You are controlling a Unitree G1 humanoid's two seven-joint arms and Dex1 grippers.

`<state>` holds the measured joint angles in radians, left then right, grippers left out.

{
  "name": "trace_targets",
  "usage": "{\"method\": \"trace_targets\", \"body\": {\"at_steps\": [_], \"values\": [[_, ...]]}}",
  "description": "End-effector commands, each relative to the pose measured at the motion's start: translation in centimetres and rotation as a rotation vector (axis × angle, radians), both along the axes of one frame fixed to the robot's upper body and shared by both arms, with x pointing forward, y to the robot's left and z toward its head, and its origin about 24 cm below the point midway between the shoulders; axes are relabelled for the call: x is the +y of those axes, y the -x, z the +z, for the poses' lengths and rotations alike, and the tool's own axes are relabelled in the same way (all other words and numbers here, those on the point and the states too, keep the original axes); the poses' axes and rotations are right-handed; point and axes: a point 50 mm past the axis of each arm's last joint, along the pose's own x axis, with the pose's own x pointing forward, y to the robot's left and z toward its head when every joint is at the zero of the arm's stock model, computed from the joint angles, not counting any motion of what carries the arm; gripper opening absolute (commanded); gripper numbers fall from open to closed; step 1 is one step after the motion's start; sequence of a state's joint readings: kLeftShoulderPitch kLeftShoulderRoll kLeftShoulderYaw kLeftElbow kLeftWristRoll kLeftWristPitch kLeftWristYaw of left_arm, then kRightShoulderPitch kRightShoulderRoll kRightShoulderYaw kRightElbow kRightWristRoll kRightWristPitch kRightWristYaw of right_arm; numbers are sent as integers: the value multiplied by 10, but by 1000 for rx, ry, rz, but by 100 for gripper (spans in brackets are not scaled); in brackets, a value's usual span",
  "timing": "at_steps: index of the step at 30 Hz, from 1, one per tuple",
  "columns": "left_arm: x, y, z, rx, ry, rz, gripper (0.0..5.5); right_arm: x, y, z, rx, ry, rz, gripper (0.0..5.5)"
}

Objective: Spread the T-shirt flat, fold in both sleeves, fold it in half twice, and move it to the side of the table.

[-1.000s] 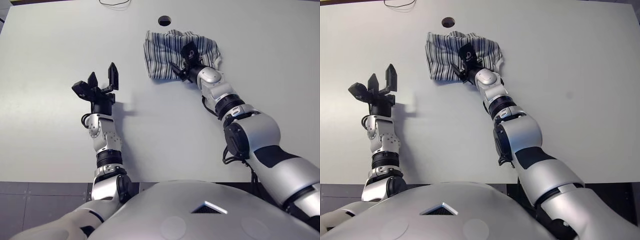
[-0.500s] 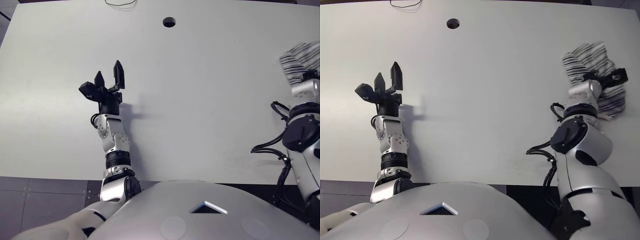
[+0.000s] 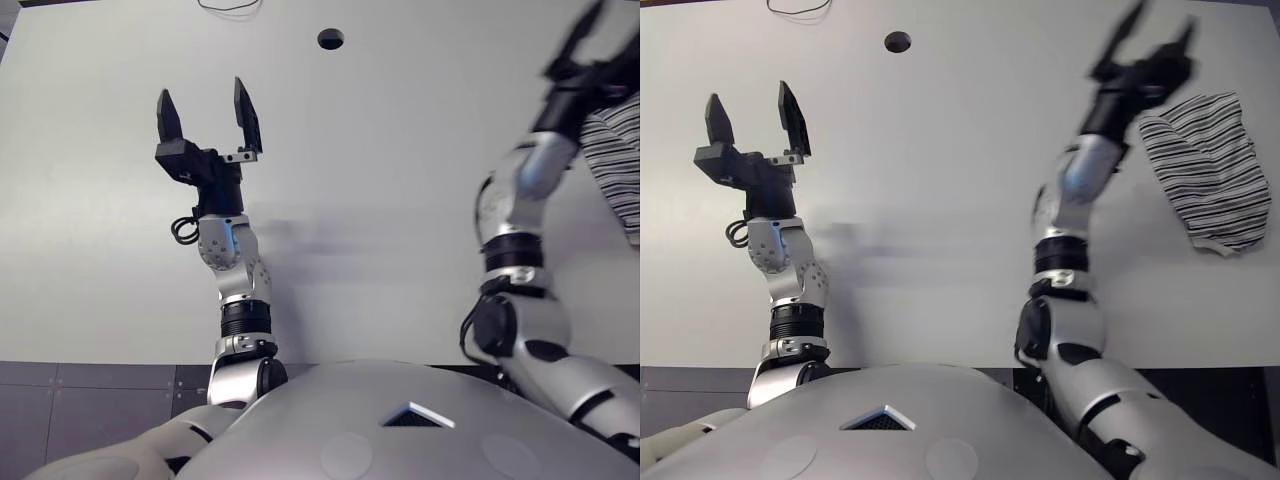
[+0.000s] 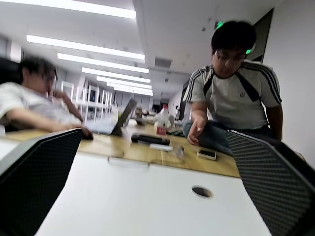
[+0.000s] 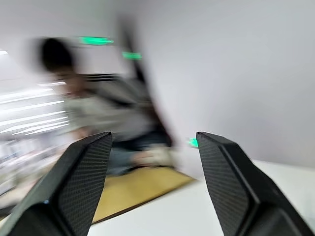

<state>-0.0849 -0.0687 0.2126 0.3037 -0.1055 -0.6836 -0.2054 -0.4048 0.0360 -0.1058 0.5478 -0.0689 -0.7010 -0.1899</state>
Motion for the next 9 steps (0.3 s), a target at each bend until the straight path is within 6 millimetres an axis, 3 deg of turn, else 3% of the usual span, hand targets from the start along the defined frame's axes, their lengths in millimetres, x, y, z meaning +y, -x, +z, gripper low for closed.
{"method": "trace_targets", "body": {"at_steps": [1,5,9], "values": [[-36,-7,-5,23,-16,-51,549,50,20,-33,127,197,177,314],[-41,-9,-29,117,-32,-6,549,38,25,-52,225,171,99,314],[-51,-6,-37,106,-95,21,549,30,35,-67,277,185,45,314]]}}
